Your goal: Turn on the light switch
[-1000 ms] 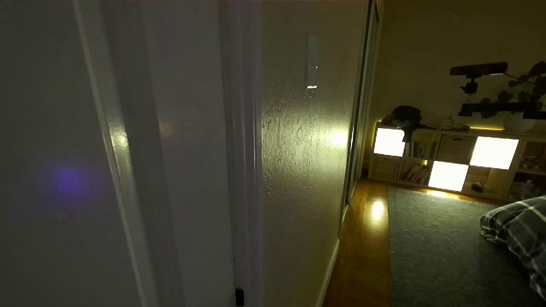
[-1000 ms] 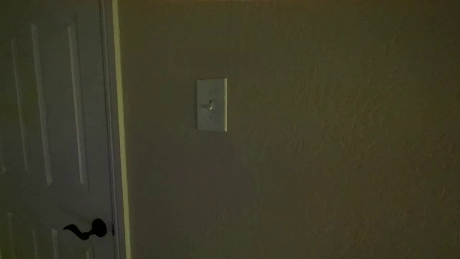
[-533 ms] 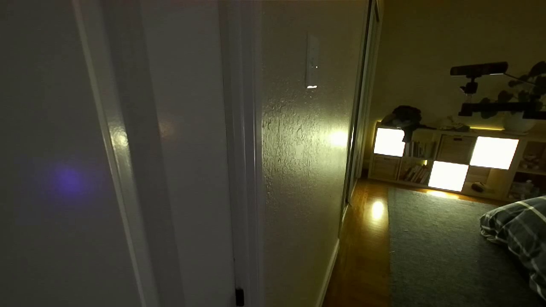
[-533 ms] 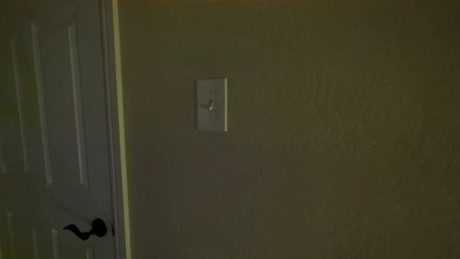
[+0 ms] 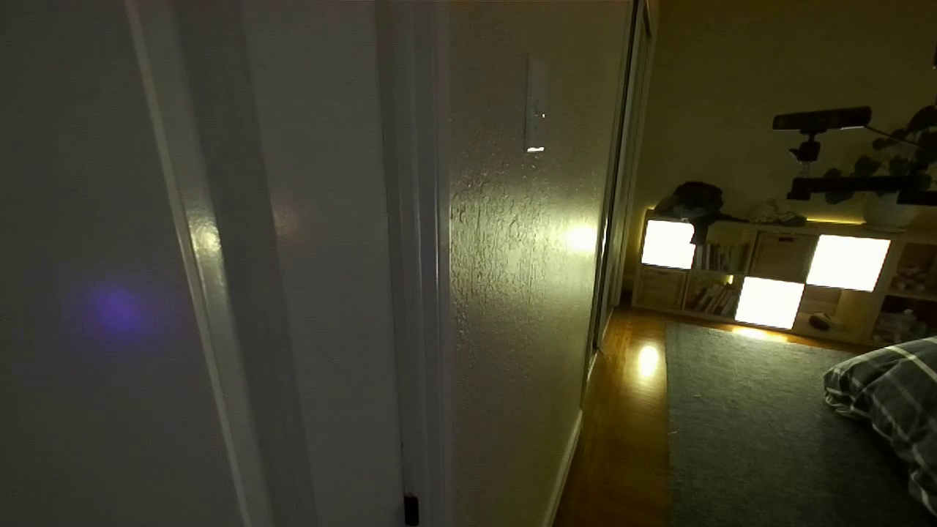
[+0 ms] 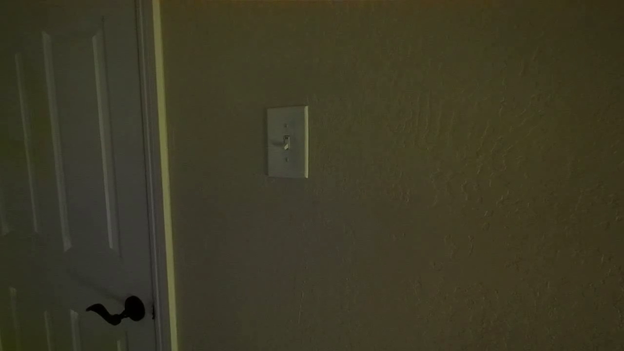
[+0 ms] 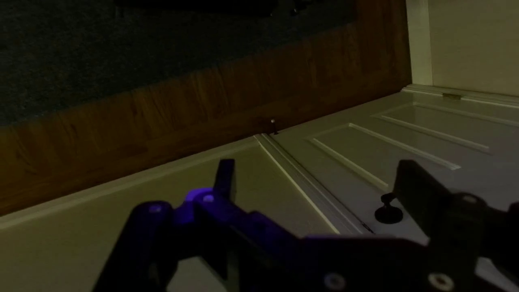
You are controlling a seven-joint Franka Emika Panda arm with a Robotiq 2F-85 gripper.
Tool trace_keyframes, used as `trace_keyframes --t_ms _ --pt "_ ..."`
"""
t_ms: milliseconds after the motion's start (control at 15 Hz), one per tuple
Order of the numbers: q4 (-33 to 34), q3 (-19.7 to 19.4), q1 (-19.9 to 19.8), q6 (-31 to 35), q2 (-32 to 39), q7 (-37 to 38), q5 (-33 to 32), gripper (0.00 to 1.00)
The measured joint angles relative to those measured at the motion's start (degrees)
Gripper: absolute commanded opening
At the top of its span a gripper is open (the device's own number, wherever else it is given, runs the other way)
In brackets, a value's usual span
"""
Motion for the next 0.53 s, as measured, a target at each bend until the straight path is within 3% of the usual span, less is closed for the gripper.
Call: trace_keyframes --t_ms 200,533 --pt "0.0 1.4 0.0 5.2 2.2 -0.4 -0.1 1.0" --pt "0.0 2.5 0.1 20.1 8.1 -3.0 -0.3 1.0"
